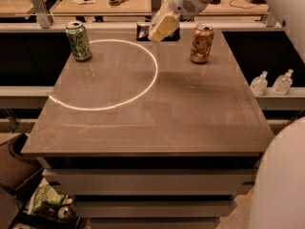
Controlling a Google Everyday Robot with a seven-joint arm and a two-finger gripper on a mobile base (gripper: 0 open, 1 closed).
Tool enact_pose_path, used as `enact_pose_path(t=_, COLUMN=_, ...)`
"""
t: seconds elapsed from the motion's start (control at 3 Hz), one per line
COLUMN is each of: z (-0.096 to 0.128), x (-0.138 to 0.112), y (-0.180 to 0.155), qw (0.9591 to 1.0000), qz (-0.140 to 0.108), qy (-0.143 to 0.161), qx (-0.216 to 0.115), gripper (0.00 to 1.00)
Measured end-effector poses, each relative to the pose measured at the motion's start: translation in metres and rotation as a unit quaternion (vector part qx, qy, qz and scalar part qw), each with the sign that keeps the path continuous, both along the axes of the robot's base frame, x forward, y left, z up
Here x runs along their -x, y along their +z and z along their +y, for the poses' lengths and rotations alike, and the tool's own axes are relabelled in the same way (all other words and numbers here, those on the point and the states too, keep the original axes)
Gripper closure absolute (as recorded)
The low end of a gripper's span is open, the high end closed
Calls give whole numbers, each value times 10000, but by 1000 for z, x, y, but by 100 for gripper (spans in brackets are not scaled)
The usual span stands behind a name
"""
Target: Move rxbar chocolate near green can
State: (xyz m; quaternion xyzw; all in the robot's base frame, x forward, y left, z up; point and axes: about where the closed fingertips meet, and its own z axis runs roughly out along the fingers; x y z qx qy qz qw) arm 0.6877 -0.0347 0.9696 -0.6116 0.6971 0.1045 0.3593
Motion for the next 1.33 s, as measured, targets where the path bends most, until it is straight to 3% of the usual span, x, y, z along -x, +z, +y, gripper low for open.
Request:
enact_pose_path(t=0.33, z=21, x=-25, y=4, qw=9998, qz=-206, qy=-69, qx=-12, gripper=100)
enact_pose_path(t=0.67, z=45, x=-49, y=3, qw=9995, qz=-293, qy=74, qx=-129, gripper=100)
enact_pose_path(t=1.33, z=96, x=-71, y=-10, qw=9988, qz=-243, qy=401, qx=-145, gripper=100)
